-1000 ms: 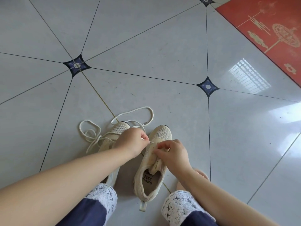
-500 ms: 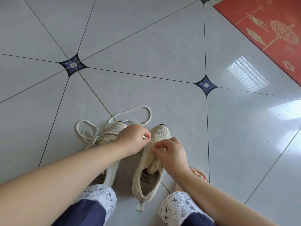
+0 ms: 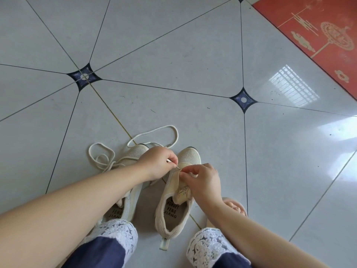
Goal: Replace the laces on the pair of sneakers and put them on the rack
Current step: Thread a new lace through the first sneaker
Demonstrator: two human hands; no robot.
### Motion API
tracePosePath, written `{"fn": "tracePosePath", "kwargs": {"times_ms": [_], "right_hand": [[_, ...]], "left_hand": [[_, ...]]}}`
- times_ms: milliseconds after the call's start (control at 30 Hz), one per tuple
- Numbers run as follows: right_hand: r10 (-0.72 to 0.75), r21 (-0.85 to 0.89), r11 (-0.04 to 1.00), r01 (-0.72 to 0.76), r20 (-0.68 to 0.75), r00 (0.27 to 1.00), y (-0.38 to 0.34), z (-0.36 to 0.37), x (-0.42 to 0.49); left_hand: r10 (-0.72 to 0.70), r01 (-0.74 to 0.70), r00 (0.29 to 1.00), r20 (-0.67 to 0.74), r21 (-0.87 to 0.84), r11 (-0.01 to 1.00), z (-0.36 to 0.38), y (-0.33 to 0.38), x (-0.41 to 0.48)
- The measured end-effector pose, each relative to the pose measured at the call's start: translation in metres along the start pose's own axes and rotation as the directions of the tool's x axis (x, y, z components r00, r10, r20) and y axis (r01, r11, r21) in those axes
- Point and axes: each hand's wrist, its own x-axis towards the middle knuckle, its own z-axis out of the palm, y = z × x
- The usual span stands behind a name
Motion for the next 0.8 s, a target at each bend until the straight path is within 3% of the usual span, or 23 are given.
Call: {"fn": "tracePosePath", "kwargs": {"times_ms": [333,500,700,800], "right_hand": [[0.030,0.088,0.996,-0.030,-0.003,1.000,0.004,0.003,-0.007],[0.028,0.169,0.985,-0.024,-0.023,0.999,0.003,0.007,-0.008],[0.019,0.127,0.992,-0.012,-0.054,0.998,-0.002,0.009,-0.005],[0.019,0.074,0.997,-0.018,-0.003,1.000,-0.004,0.008,-0.003]], "left_hand": [[-0.031,0.033,0.999,-0.027,0.055,0.998,0.003,0.005,0.001],[-0.054,0.054,0.999,-0.007,-0.007,0.999,0.004,0.002,-0.001],[-0.033,0.032,0.999,-0.031,-0.047,0.998,0.008,0.007,-0.002],[-0.044,0.042,0.997,-0.063,-0.030,0.999,0.012,0.006,-0.003]]}}
